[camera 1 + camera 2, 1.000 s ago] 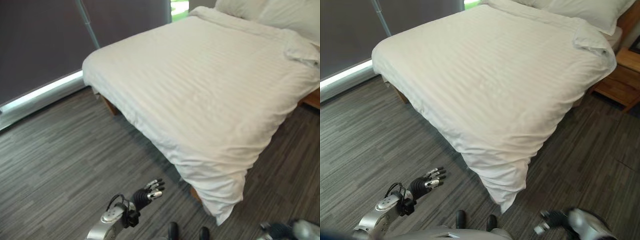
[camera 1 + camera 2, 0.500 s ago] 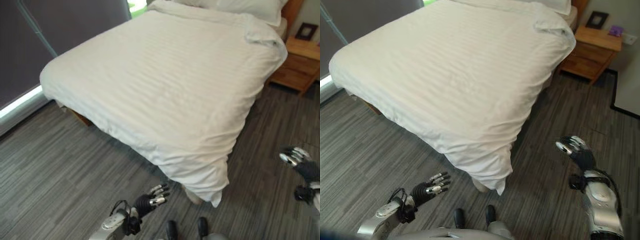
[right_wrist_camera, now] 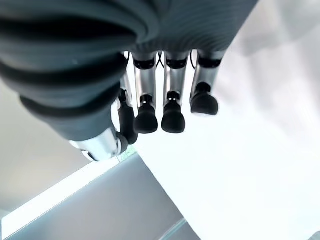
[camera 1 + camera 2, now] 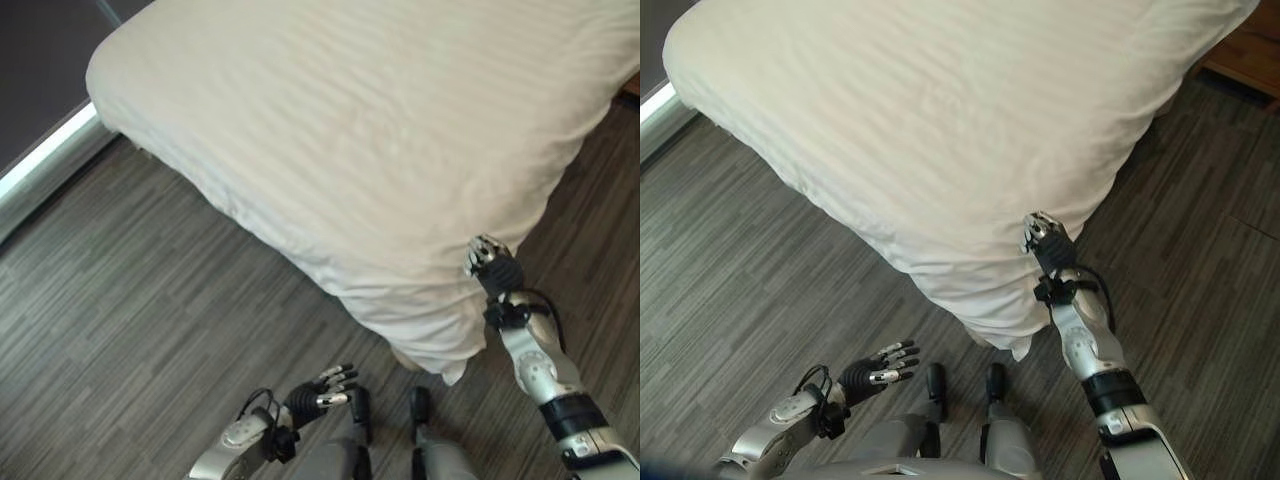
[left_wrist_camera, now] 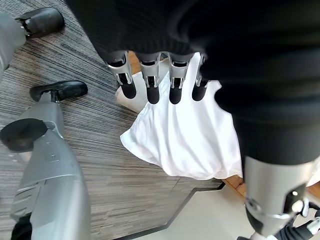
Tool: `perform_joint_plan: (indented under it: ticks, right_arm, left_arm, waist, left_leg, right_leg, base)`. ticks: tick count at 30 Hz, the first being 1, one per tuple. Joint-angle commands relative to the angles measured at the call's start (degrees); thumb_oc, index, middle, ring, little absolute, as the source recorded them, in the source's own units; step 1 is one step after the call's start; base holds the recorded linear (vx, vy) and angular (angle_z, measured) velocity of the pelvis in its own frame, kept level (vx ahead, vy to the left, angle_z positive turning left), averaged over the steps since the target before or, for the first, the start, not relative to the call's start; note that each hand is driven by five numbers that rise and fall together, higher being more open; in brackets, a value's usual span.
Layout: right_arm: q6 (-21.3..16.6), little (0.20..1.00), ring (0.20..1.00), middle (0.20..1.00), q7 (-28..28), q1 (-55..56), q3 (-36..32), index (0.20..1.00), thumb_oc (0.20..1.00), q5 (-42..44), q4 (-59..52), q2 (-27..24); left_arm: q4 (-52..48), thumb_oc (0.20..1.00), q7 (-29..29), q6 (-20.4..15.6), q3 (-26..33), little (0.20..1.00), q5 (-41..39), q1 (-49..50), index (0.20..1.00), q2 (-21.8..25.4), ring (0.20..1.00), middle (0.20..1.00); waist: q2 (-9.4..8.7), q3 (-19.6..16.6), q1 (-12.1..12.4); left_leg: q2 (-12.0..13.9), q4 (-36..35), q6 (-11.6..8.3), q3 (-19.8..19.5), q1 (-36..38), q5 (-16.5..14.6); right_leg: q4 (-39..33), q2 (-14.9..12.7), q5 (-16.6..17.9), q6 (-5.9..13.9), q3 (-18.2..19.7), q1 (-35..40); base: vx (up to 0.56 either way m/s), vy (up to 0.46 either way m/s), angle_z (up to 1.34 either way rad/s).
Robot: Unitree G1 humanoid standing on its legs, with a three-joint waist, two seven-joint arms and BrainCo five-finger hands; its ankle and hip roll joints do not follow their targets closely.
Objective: Making the bed.
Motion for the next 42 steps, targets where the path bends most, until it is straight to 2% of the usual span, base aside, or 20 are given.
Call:
perform_joint_plan:
  ticks: [1, 9, 14, 18, 21, 23, 26, 27, 28, 30, 31, 34, 35, 38, 39, 42]
  right_arm:
    - [-2.7, 0.2, 0.2, 0.2, 0.9, -2.0, 0.3, 0.2, 0.2, 4.3, -0.5, 0.6]
    - [-1.4, 0.2, 0.2, 0.2, -0.7, -6.1, 0.4, 0.2, 0.2, 4.8, 13.5, 3.4]
    - [-0.5, 0.2, 0.2, 0.2, 0.7, -3.3, -0.3, 0.2, 0.2, 6.6, 15.7, 5.9]
    - [0.3, 0.2, 0.2, 0.2, 1.0, -2.8, -0.8, 0.2, 0.2, 6.4, 20.9, 5.6]
    - [0.4, 0.2, 0.2, 0.2, 0.3, -5.1, -1.9, 0.2, 0.2, 6.3, 25.7, 4.7]
    - [0.9, 0.2, 0.2, 0.2, -1.4, -10.0, -4.6, 0.2, 0.2, 5.9, 35.2, 1.7]
    - [1.7, 0.2, 0.2, 0.2, -1.7, -13.2, -5.1, 0.2, 0.2, 4.5, 40.9, -0.8]
    - [2.4, 0.2, 0.2, 0.2, -2.0, -14.1, -5.5, 0.2, 0.2, 3.4, 43.6, -2.0]
    - [3.8, 0.2, 0.2, 0.2, -2.3, -15.8, -4.3, 0.2, 0.2, -1.7, 49.2, -4.9]
    - [4.4, 0.2, 0.2, 0.2, -2.5, -16.2, -4.1, 0.2, 0.2, -3.7, 51.3, -5.8]
    - [5.7, 0.2, 0.2, 0.2, -2.6, -14.9, -4.3, 0.2, 0.2, -7.6, 54.9, -7.4]
    - [6.7, 0.2, 0.2, 0.2, -2.4, -10.7, -6.0, 0.2, 0.2, -10.5, 57.2, -8.3]
    - [6.7, 0.2, 0.2, 0.2, -2.4, -10.6, -6.1, 0.2, 0.2, -10.5, 57.2, -8.3]
    - [6.3, 0.2, 0.2, 0.2, -3.7, -2.9, -13.1, 0.2, 0.2, -9.4, 58.3, -10.1]
    - [6.3, 0.2, 0.2, 0.2, -3.7, -2.8, -13.1, 0.2, 0.2, -9.5, 58.3, -10.1]
    - [4.3, 0.2, 0.2, 0.2, -5.4, 1.2, -18.2, 0.2, 0.2, -6.5, 54.8, -11.4]
  left_arm:
    - [0.1, 1.0, -0.7, -2.3, -0.2, 1.0, -3.3, -1.3, 1.0, 0.8, 1.0, 1.0]
    - [-0.5, 1.0, -0.8, -2.3, 0.3, 1.0, -4.4, -1.9, 1.0, 0.2, 1.0, 1.0]
    - [0.2, 1.0, -0.4, -2.8, 1.7, 1.0, -4.0, -0.8, 1.0, -1.3, 1.0, 1.0]
    - [0.2, 1.0, -0.3, -3.1, 1.6, 1.0, -3.5, -0.9, 1.0, -1.5, 1.0, 1.0]
    - [-0.2, 1.0, -0.2, -3.2, 1.5, 1.0, -4.0, -1.1, 1.0, -1.3, 1.0, 1.0]
    - [-0.3, 1.0, -0.4, -2.9, 0.8, 1.0, -4.1, -1.5, 1.0, -0.6, 1.0, 1.0]
    - [-0.1, 1.0, -0.7, -2.9, -0.2, 1.0, -3.6, -2.4, 1.0, -0.1, 1.0, 1.0]
    - [-0.2, 1.0, -0.9, -2.8, -0.6, 1.0, -3.2, -2.6, 1.0, 0.2, 1.0, 1.0]
    - [-0.2, 1.0, -1.3, -2.7, -1.5, 1.0, -2.3, -3.7, 1.0, 0.7, 1.0, 1.0]
    - [-0.3, 1.0, -1.2, -2.8, -1.5, 1.0, -1.8, -4.1, 1.0, 0.7, 1.0, 1.0]
    - [-0.6, 1.0, -1.3, -3.1, -1.3, 1.0, -1.2, -5.0, 1.0, 0.7, 1.0, 1.0]
    - [-0.7, 1.0, -1.3, -3.3, -0.1, 1.0, -1.2, -4.7, 1.0, -0.5, 1.0, 1.0]
    - [-0.7, 1.0, -1.3, -3.3, -0.1, 1.0, -1.2, -4.7, 1.0, -0.5, 1.0, 1.0]
    - [-0.5, 1.0, -1.1, -3.8, 1.6, 1.0, -1.1, -3.4, 1.0, -1.1, 1.0, 1.0]
    - [-0.5, 1.0, -1.1, -3.7, 1.6, 1.0, -1.1, -3.4, 1.0, -1.1, 1.0, 1.0]
    - [-0.5, 1.0, -0.9, -3.9, 2.0, 1.0, -1.3, -2.9, 1.0, -1.1, 1.0, 1.0]
  waist:
    - [-1.89, -1.0, 0.9]
    - [-0.74, 0.3, 3.0]
    - [-0.23, 1.0, 3.3]
    - [0.26, 1.6, 3.3]
    - [0.77, 1.9, 3.8]
    - [1.7, 2.4, 4.7]
    - [2.36, 2.7, 5.4]
    - [2.64, 2.8, 5.5]
    - [3.17, 3.3, 5.8]
    - [3.38, 3.3, 6.0]
    - [3.59, 3.8, 5.6]
    - [3.28, 3.9, 4.6]
    - [3.29, 3.9, 4.7]
    - [2.71, 3.6, 2.3]
    - [2.66, 3.5, 2.3]
    - [2.18, 3.0, 0.1]
  left_leg:
    - [1.8, 0.3, -4.65, -1.4, 1.2, 0.2]
    - [1.8, 0.3, -4.79, -2.0, -0.6, 0.8]
    - [1.9, 0.3, -4.85, -2.2, -1.2, 1.0]
    - [1.8, 0.3, -4.9, -2.6, -2.0, 1.2]
    - [1.7, 0.3, -4.97, -2.9, -2.8, 1.4]
    - [1.5, 0.3, -5.05, -3.0, -4.2, 1.7]
    - [1.5, 0.3, -5.28, -2.7, -5.4, 1.9]
    - [1.5, 0.3, -5.36, -2.6, -5.8, 2.0]
    - [1.4, 0.3, -5.5, -2.5, -6.7, 2.1]
    - [1.5, 0.3, -5.54, -2.3, -7.1, 2.1]
    - [1.7, 0.3, -5.65, -1.8, -7.3, 2.2]
    - [2.0, 0.3, -5.66, -1.4, -7.0, 2.0]
    - [2.0, 0.3, -5.66, -1.3, -6.9, 2.0]
    - [2.3, 0.3, -5.53, -1.0, -5.3, 1.0]
    - [2.3, 0.3, -5.52, -1.0, -5.4, 1.3]
    - [2.4, 0.3, -5.42, -0.7, -4.6, 0.9]
  right_leg:
    - [0.7, -5.2, 4.6, 6.23, -0.2, -1.5]
    - [0.7, -5.1, 4.8, 6.16, -0.8, -3.0]
    - [0.7, -5.0, 4.7, 6.05, -1.1, -3.6]
    - [0.7, -5.0, 4.8, 6.03, -1.3, -4.3]
    - [0.7, -5.1, 5.0, 6.12, -1.4, -5.2]
    - [0.7, -5.1, 5.3, 6.27, -1.5, -6.5]
    - [0.7, -5.2, 5.6, 6.36, -1.6, -7.7]
    - [0.7, -5.3, 5.7, 6.41, -1.6, -8.1]
    - [0.7, -5.3, 5.9, 6.5, -1.4, -9.0]
    - [0.7, -5.3, 6.1, 6.52, -1.2, -9.6]
    - [0.7, -5.1, 6.3, 6.6, -0.7, -10.0]
    - [0.7, -4.8, 6.2, 6.43, -0.1, -10.0]
    - [0.7, -4.7, 6.2, 6.43, 0.0, -10.0]
    - [0.7, -4.4, 5.5, 6.26, 0.5, -8.8]
    - [0.7, -4.4, 5.7, 6.22, 0.5, -8.9]
    - [0.7, -4.4, 5.5, 6.04, 0.9, -8.4]
  base:
    - [0.0, 0.0, 0.0]
    - [0.0, -0.007, 0.01]
    - [0.0, 0.0, 0.0]
    - [0.0, 0.0, 0.0]
    - [-0.01, -0.001, 0.01]
    - [-0.05, 0.005, 0.0]
    - [-0.02, 0.001, 0.0]
    - [-0.04, -0.005, 0.04]
    - [-0.04, -0.005, 0.06]
    - [-0.01, 0.002, 0.07]
    - [0.0, 0.0, 0.0]
    - [0.02, -0.012, -0.11]
    - [0.02, -0.011, -0.09]
    - [0.05, -0.001, -0.14]
    - [0.03, 0.012, -0.1]
    - [0.02, 0.009, -0.08]
